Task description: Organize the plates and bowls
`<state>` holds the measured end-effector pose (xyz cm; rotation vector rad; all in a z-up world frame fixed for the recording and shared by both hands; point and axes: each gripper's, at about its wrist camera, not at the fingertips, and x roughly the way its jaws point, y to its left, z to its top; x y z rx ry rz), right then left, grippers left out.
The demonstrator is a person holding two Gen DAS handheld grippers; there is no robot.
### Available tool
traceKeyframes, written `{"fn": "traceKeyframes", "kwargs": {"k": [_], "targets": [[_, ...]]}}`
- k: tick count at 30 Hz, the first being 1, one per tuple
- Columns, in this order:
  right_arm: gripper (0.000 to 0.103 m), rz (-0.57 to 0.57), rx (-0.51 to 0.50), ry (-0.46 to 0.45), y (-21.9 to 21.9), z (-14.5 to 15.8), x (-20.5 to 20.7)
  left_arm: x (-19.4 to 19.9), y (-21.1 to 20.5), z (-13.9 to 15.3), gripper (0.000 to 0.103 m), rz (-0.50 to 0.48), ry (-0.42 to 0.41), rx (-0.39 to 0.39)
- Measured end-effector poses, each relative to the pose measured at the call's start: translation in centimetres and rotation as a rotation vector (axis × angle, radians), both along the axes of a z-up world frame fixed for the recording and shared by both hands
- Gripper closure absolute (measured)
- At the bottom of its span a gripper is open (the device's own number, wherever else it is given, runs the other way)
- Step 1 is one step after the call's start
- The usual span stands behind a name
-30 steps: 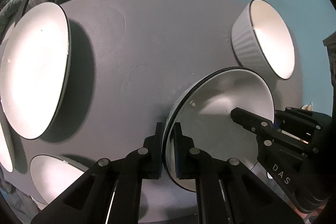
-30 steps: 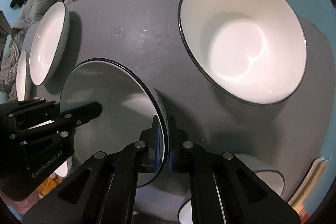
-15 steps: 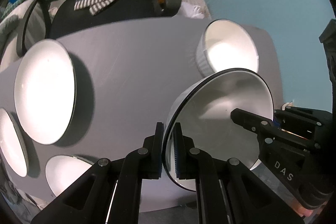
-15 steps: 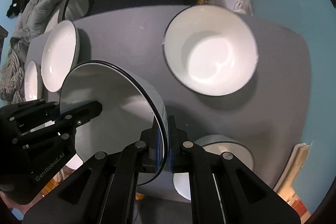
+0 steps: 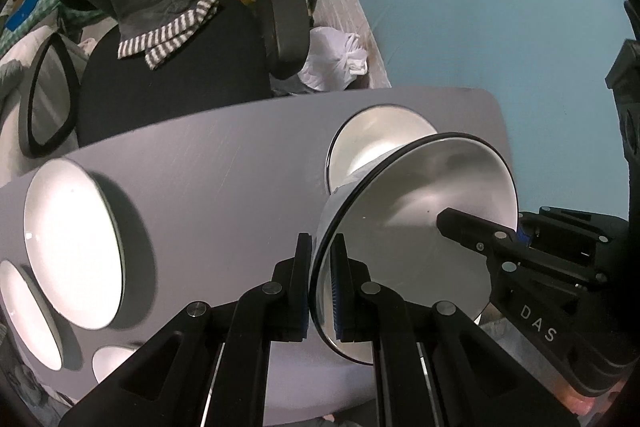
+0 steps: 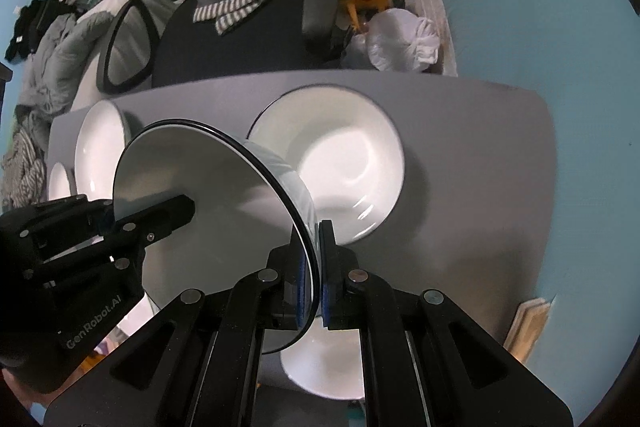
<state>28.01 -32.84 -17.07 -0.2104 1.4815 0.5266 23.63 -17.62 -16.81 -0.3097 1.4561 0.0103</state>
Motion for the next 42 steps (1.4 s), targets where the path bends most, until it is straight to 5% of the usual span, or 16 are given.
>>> {"fn": "traceKeyframes", "kwargs": {"k": [15, 42], "targets": [[0.097, -0.043, -0.002, 0.034, -1.9, -1.0, 3.9, 4.4, -1.8, -1.4, 0.095, -0.039, 0.04, 0.037], [0.094, -0.069, -0.038, 0.103, -2.6, -4.0, 5.3, 6.0, -2.1, -3.4, 0.095, -0.044, 0.066, 0.069]]}}
